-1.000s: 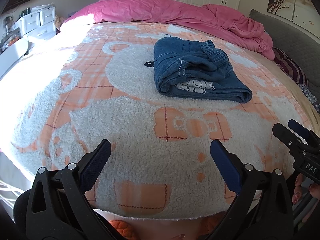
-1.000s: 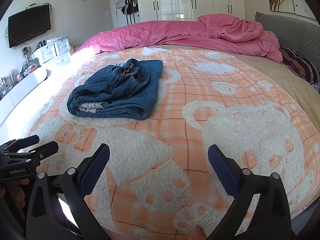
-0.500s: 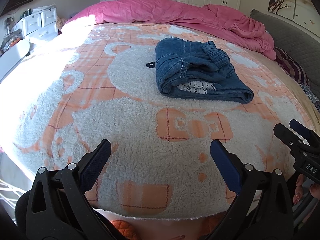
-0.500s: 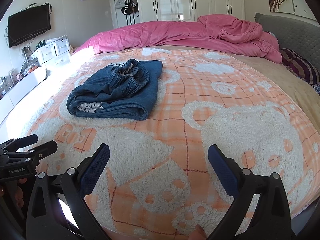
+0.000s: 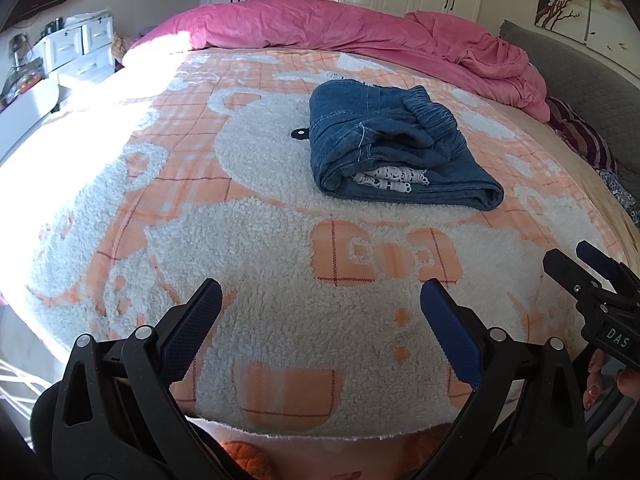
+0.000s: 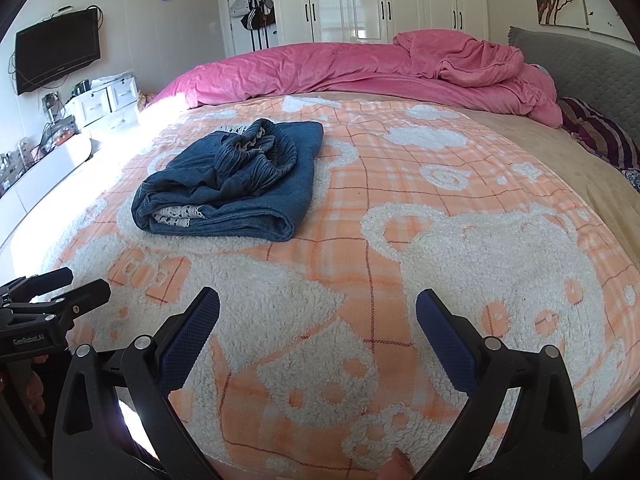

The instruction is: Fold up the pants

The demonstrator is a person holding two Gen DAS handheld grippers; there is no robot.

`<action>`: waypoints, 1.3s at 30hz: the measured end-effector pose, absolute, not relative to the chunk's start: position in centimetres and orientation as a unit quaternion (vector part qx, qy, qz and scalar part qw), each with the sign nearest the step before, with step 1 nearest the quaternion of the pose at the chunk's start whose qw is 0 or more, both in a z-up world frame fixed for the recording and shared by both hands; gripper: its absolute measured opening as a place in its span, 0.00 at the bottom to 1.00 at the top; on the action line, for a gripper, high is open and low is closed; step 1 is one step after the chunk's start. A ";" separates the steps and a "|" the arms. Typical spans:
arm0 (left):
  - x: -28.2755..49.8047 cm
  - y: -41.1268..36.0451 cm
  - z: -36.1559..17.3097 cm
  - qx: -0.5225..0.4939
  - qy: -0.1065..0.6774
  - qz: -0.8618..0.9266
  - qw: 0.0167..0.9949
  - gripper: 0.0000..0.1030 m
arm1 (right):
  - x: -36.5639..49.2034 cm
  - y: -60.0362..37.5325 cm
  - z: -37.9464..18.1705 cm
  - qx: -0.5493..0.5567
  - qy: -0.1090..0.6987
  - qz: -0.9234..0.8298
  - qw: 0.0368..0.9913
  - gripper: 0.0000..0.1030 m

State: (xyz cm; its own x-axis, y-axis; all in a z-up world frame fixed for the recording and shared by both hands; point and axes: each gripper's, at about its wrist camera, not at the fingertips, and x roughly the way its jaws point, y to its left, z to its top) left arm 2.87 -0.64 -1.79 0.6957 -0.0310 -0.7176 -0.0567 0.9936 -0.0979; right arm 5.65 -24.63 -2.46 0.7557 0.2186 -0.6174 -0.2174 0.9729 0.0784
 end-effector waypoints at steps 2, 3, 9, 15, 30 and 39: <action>2.8 -0.7 -1.7 -0.057 0.390 0.007 0.919 0.91 | 5.6 -24.7 -2.5 0.000 0.330 0.116 0.937 0.95; 2.8 -0.7 -1.7 -0.056 0.390 0.007 0.919 0.91 | 5.6 -24.7 -2.5 0.000 0.330 0.116 0.937 0.95; 2.8 -0.6 -1.6 -0.056 0.390 0.006 0.919 0.91 | 5.6 -24.6 -2.5 0.000 0.330 0.117 0.937 0.95; 2.8 -0.7 -1.6 -0.056 0.391 0.004 0.919 0.91 | 5.6 -24.7 -2.5 0.000 0.331 0.117 0.937 0.95; 3.1 -0.7 -1.9 -0.060 0.400 -0.003 0.915 0.91 | 5.6 -24.6 -2.6 -0.003 0.330 0.117 0.937 0.95; 3.9 0.1 -1.2 -0.079 0.403 -0.018 0.912 0.91 | 6.9 -26.1 -2.6 0.021 0.342 0.102 0.934 0.95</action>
State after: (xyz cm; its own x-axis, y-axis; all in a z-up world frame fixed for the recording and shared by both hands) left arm 3.93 0.14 -1.15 0.6748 -0.0958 -0.7317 -0.0320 0.9868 -0.1587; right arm 6.86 -26.14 -2.64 0.7451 0.2052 -0.6346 -0.1769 0.9782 0.1086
